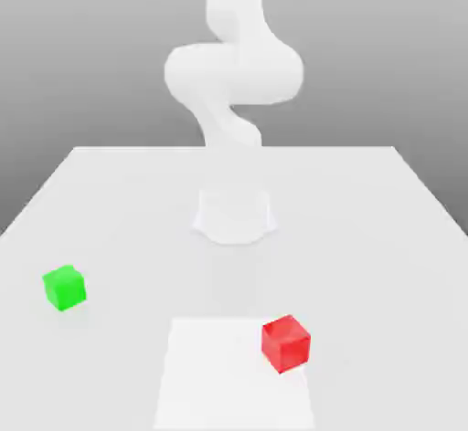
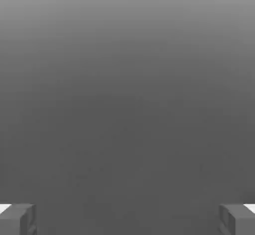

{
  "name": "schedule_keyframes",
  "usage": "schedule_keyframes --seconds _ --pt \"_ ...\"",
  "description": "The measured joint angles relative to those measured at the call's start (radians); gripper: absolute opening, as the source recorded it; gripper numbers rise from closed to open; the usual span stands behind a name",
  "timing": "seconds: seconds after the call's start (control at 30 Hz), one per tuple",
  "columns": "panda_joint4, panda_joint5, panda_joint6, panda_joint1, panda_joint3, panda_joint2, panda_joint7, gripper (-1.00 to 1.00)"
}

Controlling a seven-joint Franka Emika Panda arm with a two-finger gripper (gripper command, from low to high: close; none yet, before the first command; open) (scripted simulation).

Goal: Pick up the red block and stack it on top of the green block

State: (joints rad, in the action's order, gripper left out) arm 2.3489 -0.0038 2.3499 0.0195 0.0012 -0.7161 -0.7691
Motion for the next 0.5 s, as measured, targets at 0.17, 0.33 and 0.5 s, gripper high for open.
schedule_keyframes --seconds 0.17,0.33,0.5 --pt "0.108 -0.005 0.114 0.042 0.003 0.194 0.073 0.0" --pt "0.211 -0.007 0.221 0.08 0.006 0.376 0.144 0.0" --pt "0.314 -0.003 0.327 0.112 0.015 0.558 0.219 0.0"
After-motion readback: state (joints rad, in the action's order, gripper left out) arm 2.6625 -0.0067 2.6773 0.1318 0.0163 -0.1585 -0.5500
